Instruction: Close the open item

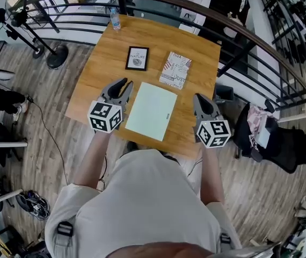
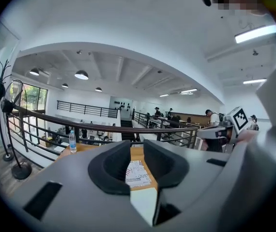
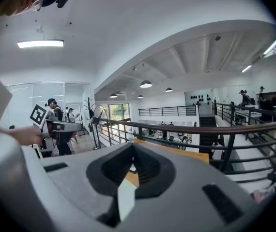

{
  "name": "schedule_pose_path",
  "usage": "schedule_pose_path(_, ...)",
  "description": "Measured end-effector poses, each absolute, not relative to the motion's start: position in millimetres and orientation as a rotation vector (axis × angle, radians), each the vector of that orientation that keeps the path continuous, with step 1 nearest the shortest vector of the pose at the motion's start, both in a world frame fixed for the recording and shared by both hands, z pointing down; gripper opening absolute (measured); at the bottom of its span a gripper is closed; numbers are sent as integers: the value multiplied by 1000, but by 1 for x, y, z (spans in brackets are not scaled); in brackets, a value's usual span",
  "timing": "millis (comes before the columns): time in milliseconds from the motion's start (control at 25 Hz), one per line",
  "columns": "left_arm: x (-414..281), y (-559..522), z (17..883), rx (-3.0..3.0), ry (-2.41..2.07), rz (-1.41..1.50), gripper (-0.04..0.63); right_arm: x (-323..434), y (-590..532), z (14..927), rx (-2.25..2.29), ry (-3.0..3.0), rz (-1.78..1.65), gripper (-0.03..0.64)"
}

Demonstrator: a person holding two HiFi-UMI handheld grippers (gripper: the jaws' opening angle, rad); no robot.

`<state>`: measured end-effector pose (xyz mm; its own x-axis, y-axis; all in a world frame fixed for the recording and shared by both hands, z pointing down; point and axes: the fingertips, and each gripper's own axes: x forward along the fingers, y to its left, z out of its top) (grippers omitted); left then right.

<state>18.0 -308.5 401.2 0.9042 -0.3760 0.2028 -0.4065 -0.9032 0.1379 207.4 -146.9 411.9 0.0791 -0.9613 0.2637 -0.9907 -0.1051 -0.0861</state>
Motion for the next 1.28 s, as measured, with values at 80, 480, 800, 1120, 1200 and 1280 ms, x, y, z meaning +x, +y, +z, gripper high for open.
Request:
schedule_pose_path(80, 17, -311, 396, 2894, -604, 242, 76, 209, -148, 405, 2224, -2017, 359, 3)
schedule_pose_path(480, 17, -316, 383, 2913, -625, 203, 42, 214, -147, 390, 2220, -2006, 269, 3)
schedule_pose_path(800, 20, -322, 380, 2907, -646, 152, 11, 219, -149, 388, 2249, -2002, 250, 3)
schedule_pose_path(1120, 19, -326, 375, 2922, -622, 122, -5, 221, -155, 384, 2277, -2003, 218, 3)
schedule_pose_path(1200, 19, -326, 374, 2923, -618, 119, -5, 220, -154, 382, 2279, -2002, 201, 3)
schedule_pose_path(1280, 19, -325, 375, 2925, -611, 121, -5, 218, -154, 380, 2279, -2009, 183, 3)
